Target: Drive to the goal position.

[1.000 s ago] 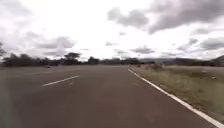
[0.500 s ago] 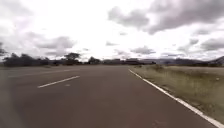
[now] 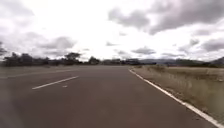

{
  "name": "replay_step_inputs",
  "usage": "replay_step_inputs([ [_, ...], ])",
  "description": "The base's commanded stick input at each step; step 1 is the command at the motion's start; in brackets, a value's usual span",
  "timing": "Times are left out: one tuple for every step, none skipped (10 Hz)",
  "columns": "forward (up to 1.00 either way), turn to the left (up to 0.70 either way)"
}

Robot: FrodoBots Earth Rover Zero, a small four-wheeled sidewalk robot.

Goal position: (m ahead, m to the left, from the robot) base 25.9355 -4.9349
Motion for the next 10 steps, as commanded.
replay_step_inputs([
  [0.7,0.0],
  [0.7,0.0],
  [0.7,0.0],
  [0.7,0.0],
  [0.7,0.0],
  [0.7,0.0],
  [0.7,0.0],
  [0.7,-0.02],
  [0.7,-0.14],
  [0.7,-0.14],
])
